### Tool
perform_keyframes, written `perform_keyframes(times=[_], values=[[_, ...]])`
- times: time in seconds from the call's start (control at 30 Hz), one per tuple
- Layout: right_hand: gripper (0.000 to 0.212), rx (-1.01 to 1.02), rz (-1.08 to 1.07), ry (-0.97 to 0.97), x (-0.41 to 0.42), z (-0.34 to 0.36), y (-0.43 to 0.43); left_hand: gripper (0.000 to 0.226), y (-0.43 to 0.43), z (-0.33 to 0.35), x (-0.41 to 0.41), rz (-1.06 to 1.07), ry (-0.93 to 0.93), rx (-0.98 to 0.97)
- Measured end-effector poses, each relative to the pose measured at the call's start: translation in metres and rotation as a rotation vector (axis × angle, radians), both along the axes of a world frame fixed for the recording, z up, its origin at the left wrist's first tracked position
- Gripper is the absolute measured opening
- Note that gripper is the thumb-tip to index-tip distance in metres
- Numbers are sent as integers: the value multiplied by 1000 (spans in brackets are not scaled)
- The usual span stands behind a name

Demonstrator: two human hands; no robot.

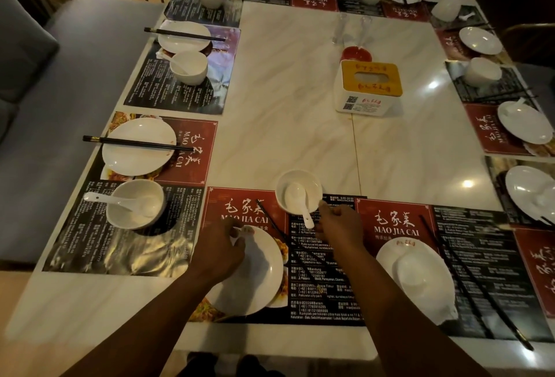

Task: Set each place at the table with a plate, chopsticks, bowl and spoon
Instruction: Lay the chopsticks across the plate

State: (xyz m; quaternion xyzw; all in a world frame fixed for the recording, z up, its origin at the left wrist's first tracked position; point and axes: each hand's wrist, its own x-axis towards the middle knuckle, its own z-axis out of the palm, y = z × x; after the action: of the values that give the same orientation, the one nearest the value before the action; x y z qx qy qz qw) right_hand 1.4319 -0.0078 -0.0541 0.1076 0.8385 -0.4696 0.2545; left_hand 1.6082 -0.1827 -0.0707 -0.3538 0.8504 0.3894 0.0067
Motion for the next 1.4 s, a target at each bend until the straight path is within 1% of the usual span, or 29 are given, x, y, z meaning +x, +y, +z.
perform_keyframes(times=[0.03,0.1,0.17,0.2,0.27,0.3,0.37,0.43,0.53,0.6,0.67,0.73,0.83,0.9,1.03,1.13,1.2,1.27,1.33,1.4], values=[[21,66,43,46,4,2,8,28,2,1,-1,-2,5,-6],[16,230,208,149,17,0,29,27,6,2,-1,-9,13,-6],[9,317,475,216,39,-6,45,24,13,3,-3,-26,18,10],[8,370,627,252,50,-12,51,23,16,3,-4,-33,18,30],[19,477,858,320,71,-26,59,21,25,3,-6,-28,-3,69],[25,505,898,345,78,-32,60,21,28,2,-8,-24,-18,85],[25,480,867,362,84,-39,61,21,35,2,-10,-26,-53,114],[16,433,823,361,85,-41,59,19,40,1,-11,-13,-87,170],[5,300,739,368,87,-37,59,16,45,-3,-12,65,-82,304],[4,221,693,361,93,-30,59,18,49,-2,-14,126,-35,382],[6,172,685,348,102,-26,57,15,52,3,-17,187,35,442],[6,133,710,336,111,-24,54,9,52,8,-20,269,100,487],[6,80,761,313,117,-23,49,4,45,13,-19,352,137,552],[11,115,769,330,110,-24,50,4,35,14,-14,367,131,546],[25,426,708,482,78,-34,67,7,11,6,7,349,43,462],[29,563,745,522,63,-41,75,7,3,0,20,280,-22,387],[28,600,792,540,60,-46,76,6,0,-5,24,228,-55,344],[24,606,810,510,58,-48,73,7,-1,-9,25,162,-99,291],[18,563,785,451,59,-47,68,7,-4,-13,25,112,-128,261],[15,479,717,406,66,-42,62,6,-6,-15,25,86,-136,263]])
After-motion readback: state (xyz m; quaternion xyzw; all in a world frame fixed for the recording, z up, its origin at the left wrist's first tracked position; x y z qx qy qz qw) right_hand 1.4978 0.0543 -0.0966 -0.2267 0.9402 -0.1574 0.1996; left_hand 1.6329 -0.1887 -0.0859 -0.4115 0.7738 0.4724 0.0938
